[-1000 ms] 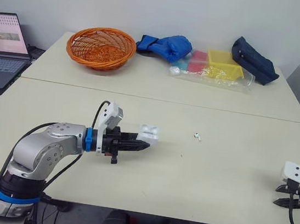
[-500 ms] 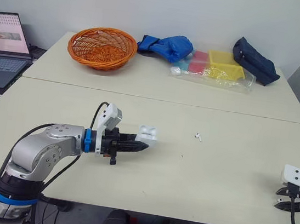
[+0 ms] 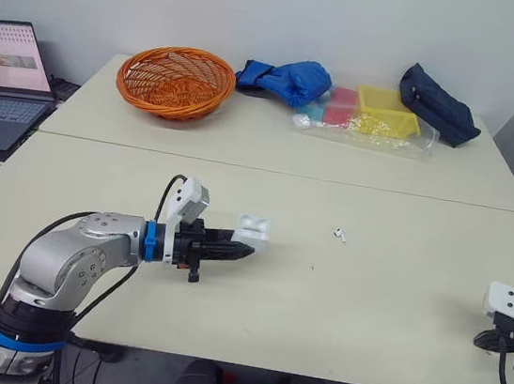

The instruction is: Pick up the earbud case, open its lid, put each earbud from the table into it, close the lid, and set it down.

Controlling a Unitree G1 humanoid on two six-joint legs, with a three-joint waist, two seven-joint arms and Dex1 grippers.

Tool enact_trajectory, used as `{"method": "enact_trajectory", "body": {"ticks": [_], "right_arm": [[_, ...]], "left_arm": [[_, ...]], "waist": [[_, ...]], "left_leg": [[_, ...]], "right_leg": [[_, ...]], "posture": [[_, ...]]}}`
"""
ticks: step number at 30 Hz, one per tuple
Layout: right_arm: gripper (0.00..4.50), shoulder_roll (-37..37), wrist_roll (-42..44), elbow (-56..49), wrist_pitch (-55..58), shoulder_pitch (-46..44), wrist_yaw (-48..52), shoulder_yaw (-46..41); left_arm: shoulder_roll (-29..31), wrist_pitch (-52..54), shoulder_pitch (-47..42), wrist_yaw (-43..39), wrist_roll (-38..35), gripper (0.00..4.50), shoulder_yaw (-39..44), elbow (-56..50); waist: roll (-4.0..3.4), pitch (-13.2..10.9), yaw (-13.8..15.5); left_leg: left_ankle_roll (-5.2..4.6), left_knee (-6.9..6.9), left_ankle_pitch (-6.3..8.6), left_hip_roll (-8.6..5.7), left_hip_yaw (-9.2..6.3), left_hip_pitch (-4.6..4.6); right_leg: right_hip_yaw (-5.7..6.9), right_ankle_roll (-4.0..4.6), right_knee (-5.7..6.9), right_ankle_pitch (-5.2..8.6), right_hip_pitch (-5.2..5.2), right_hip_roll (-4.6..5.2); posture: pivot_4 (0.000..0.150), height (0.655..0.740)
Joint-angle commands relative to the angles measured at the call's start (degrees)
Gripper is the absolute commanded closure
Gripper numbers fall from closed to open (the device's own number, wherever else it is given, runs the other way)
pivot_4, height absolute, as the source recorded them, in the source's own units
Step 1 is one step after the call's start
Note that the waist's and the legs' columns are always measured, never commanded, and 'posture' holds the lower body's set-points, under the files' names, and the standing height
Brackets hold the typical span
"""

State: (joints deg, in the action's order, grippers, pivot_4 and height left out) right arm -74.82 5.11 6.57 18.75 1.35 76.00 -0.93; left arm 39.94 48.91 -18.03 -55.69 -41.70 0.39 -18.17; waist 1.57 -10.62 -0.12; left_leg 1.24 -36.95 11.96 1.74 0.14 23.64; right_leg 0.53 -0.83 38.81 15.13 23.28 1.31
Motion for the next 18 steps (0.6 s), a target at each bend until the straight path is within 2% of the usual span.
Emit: {"method": "enact_trajectory", "body": {"ticks": [1, 12, 13, 15, 18], "right_arm": [[4.48, -0.8, -1.2, 0.9, -0.7, 0.4, 0.1, -0.1], [4.48, -0.4, 1.0, -0.6, -0.1, 0.5, 0.4, -1.8], [4.12, -0.5, 1.4, -0.8, 0.2, 0.5, 0.8, -1.9], [3.69, -0.4, 1.8, -1.1, 0.8, 0.1, 0.3, -2.5], [2.61, -0.9, 2.3, -1.9, 2.1, 0.0, 0.4, -3.4]], "left_arm": [[0.4, -0.4, -0.4, -0.2, -1.2, 3.75, 1.2, -2.3], [0.3, -0.7, -0.4, -0.2, -0.9, 3.75, 1.0, -1.9], [0.3, -0.8, -0.4, -0.2, -0.9, 3.75, 1.0, -1.9], [0.3, -0.7, -0.2, -0.3, -1.0, 3.75, 1.0, -2.1], [0.3, -0.7, -0.1, -0.3, -1.0, 3.75, 1.0, -2.1]], "waist": [[0.0, 0.0, 0.0], [0.0, 0.0, 0.0], [0.0, 0.0, 0.0], [0.0, 0.0, 0.0], [0.0, 0.0, 0.0]], "left_leg": [[0.0, 0.0, 0.0, 0.0, 0.0, 0.0], [0.0, -0.01, 0.0, 0.0, 0.0, 0.0], [0.0, -0.01, 0.0, 0.0, 0.01, 0.0], [0.0, -0.01, 0.0, 0.0, 0.0, -0.01], [0.0, -0.01, 0.0, 0.0, 0.02, -0.02]], "right_leg": [[0.0, 0.01, 0.0, 0.0, 0.0, 0.0], [0.0, 0.03, 0.0, 0.01, 0.0, 0.0], [-0.01, 0.01, 0.0, 0.0, 0.0, 0.0], [-0.01, -0.02, 0.01, -0.01, 0.0, 0.0], [-0.02, 0.01, 0.02, 0.0, 0.0, 0.0]], "posture": [[0.15, 0.74], [0.15, 0.74], [0.15, 0.74], [0.15, 0.74], [0.15, 0.74]]}}
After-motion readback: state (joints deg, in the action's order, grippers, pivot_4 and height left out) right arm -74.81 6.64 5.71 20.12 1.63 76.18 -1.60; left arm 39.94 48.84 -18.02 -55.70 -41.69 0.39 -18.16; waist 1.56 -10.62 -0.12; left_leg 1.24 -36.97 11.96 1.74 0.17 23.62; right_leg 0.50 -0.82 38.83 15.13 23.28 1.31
